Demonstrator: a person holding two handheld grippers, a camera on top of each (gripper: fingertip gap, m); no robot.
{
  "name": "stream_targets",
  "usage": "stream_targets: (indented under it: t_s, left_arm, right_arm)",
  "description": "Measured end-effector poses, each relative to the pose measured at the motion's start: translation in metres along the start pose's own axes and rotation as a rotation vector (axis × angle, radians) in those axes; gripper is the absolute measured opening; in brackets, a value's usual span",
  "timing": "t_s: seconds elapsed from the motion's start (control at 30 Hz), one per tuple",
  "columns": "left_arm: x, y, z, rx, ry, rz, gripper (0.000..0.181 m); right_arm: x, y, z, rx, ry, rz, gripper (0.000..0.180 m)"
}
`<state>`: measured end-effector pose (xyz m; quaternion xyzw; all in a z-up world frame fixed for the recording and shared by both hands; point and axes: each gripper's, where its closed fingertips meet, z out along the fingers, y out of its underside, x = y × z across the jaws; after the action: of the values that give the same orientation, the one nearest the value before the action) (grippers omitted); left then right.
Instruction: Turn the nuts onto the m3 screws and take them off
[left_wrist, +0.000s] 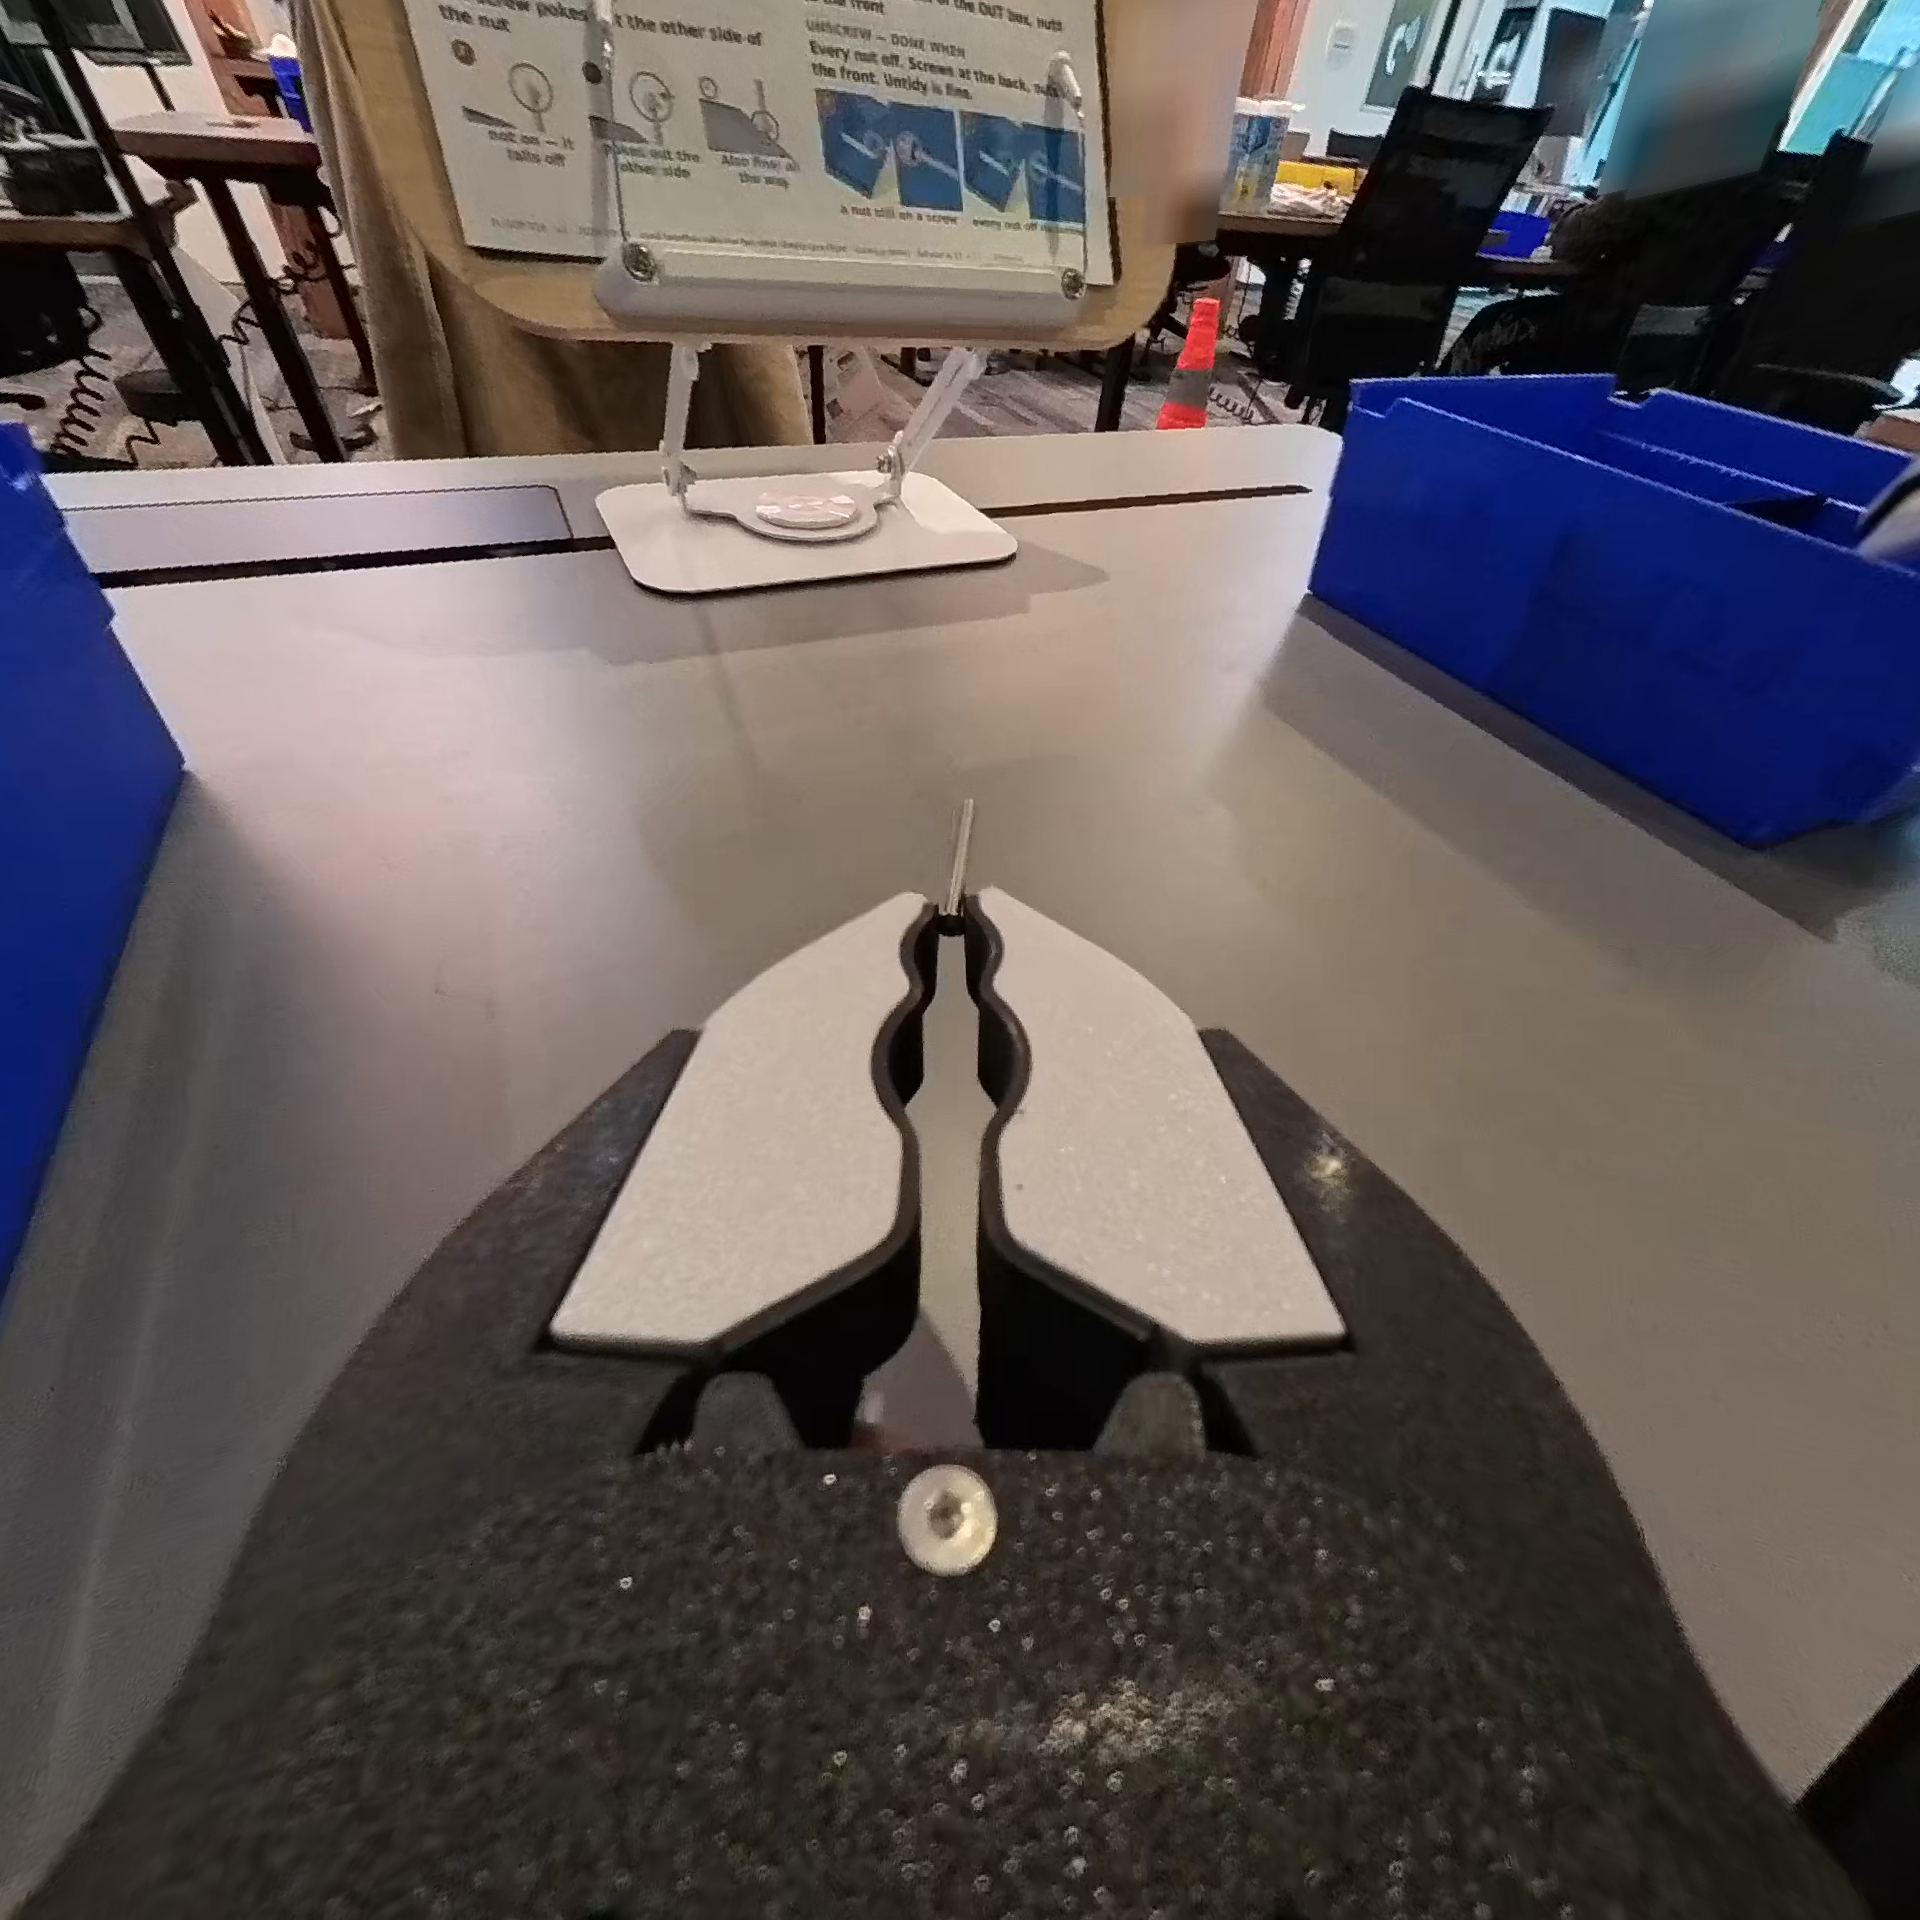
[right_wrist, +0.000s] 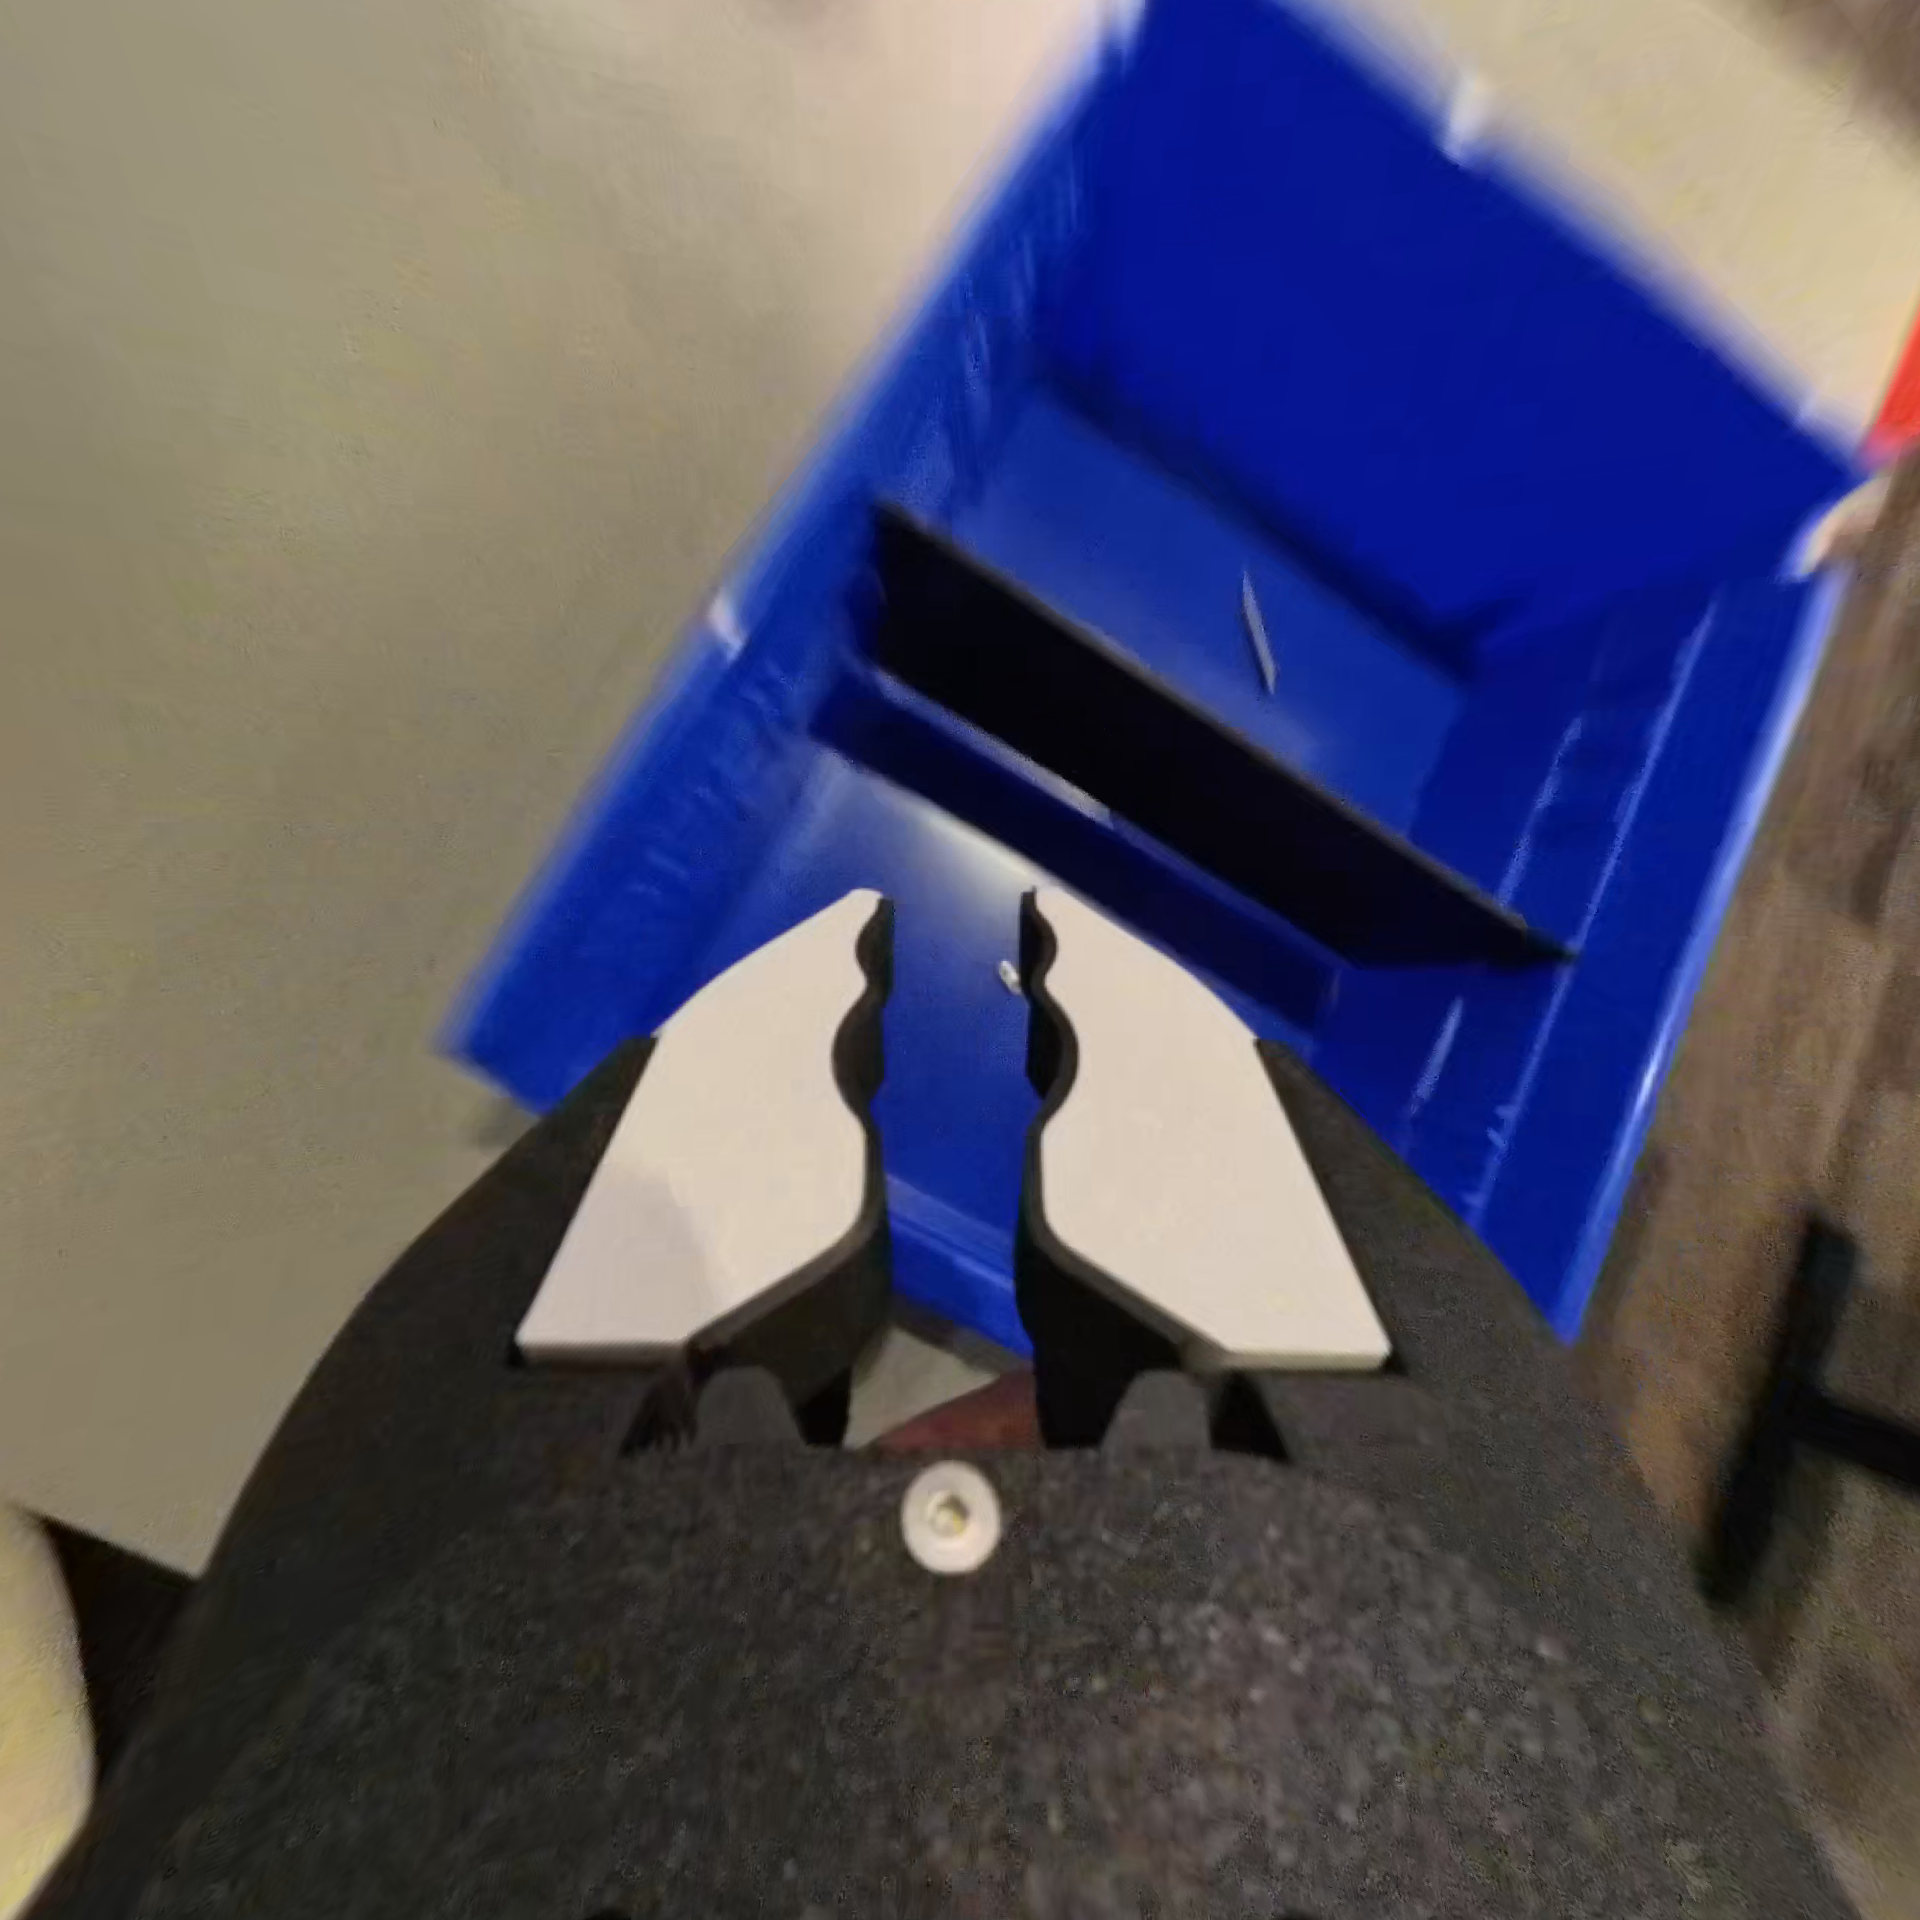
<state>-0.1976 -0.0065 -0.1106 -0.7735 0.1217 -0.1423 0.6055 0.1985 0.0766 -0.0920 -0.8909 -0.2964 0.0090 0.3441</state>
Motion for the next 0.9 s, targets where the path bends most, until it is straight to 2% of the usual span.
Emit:
stream_targets:
  t_s: [0.03, 0.1, 0.2, 0.3, 0.4, 0.47, 0.63, 0.9]
  left_arm:
    - [0.002, 0.001, 0.001, -0.007, 0.015, 0.000, 0.004]
    - [0.009, 0.002, 0.002, -0.020, 0.076, 0.015, 0.004]
    - [0.040, 0.002, 0.001, -0.044, 0.346, 0.056, 0.004]
    - [0.075, -0.010, -0.013, -0.052, 0.689, 0.053, 0.004]
    - [0.098, -0.034, -0.030, -0.035, 0.924, 0.086, 0.004]
    - [0.104, -0.043, -0.033, -0.055, 0.991, 0.132, 0.004]
    - [0.111, -0.060, -0.032, -0.038, 1.034, 0.154, 0.004]
    - [0.123, -0.056, -0.034, -0.047, 1.079, 0.154, 0.004]
  right_arm:
    - [-0.018, -0.017, -0.017, 0.141, -0.018, 0.008, 0.021]
    - [-0.068, -0.045, -0.044, 0.419, -0.113, 0.023, 0.022]
    - [-0.171, -0.066, -0.062, 0.669, -0.483, 0.022, 0.023]
    - [-0.253, -0.074, -0.055, 0.733, -0.770, -0.090, 0.018]
    - [-0.291, -0.086, -0.051, 0.746, -0.921, -0.163, 0.019]
    - [-0.301, -0.095, -0.053, 0.759, -0.956, -0.197, 0.018]
    - [-0.309, -0.107, -0.060, 0.795, -0.979, -0.228, 0.017]
    - [-0.311, -0.105, -0.063, 0.833, -0.963, -0.246, 0.012]
